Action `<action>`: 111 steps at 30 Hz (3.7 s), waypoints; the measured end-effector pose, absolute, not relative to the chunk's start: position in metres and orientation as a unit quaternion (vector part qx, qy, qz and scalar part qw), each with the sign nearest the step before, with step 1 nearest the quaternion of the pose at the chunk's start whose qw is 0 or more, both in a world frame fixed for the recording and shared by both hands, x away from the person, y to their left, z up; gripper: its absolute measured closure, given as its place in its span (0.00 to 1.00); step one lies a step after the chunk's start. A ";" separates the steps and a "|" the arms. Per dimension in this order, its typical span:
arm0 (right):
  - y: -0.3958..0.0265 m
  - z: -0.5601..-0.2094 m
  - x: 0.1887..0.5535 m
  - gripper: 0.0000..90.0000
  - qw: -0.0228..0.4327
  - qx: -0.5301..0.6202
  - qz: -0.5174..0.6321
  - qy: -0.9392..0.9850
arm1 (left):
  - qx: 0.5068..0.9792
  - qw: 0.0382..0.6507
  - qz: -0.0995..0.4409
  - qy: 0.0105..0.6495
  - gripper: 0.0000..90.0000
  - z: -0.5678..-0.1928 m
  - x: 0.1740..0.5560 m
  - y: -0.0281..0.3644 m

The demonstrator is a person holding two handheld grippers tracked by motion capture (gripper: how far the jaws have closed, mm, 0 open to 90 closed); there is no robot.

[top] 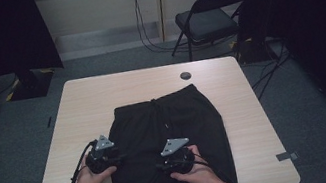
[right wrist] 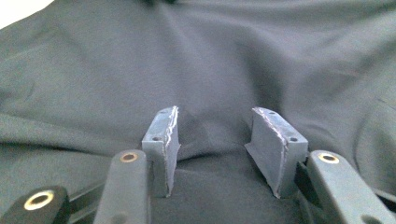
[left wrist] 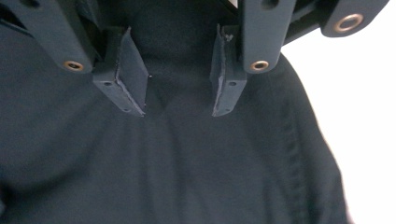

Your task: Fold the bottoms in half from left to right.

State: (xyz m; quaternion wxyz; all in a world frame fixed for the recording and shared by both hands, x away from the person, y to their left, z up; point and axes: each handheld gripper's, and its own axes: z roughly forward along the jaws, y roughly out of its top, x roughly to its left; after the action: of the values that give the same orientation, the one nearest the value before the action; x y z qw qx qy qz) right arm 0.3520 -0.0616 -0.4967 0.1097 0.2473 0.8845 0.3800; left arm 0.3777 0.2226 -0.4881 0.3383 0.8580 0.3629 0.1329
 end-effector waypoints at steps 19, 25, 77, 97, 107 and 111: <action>-0.002 -0.442 0.325 0.53 0.086 0.211 0.411 0.883 | 0.835 0.356 0.166 0.385 0.55 -0.494 0.436 0.231; 0.058 -0.470 0.316 0.60 0.062 0.179 0.398 0.898 | 0.828 0.363 0.168 0.393 0.55 -0.496 0.436 0.231; 0.061 -0.478 0.321 0.98 0.071 0.190 0.410 0.889 | 0.789 0.407 0.136 0.439 0.98 -0.480 0.475 0.225; 0.045 -0.374 0.328 0.98 0.105 0.183 0.514 0.832 | 0.723 0.510 0.155 0.440 0.98 -0.402 0.479 0.235; 0.045 -0.329 0.331 0.98 0.120 0.173 0.558 0.803 | 0.706 0.529 0.182 0.433 0.98 -0.355 0.479 0.242; 0.042 -0.309 0.329 0.98 0.124 0.169 0.582 0.786 | 0.703 0.538 0.194 0.424 0.98 -0.336 0.475 0.241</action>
State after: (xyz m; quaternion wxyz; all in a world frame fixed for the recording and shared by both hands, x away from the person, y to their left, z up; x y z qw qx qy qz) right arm 0.3292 0.0419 -0.3092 0.1239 0.1694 0.7859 0.5816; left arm 0.4747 0.2407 -0.3358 0.5376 0.7028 0.4235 0.1939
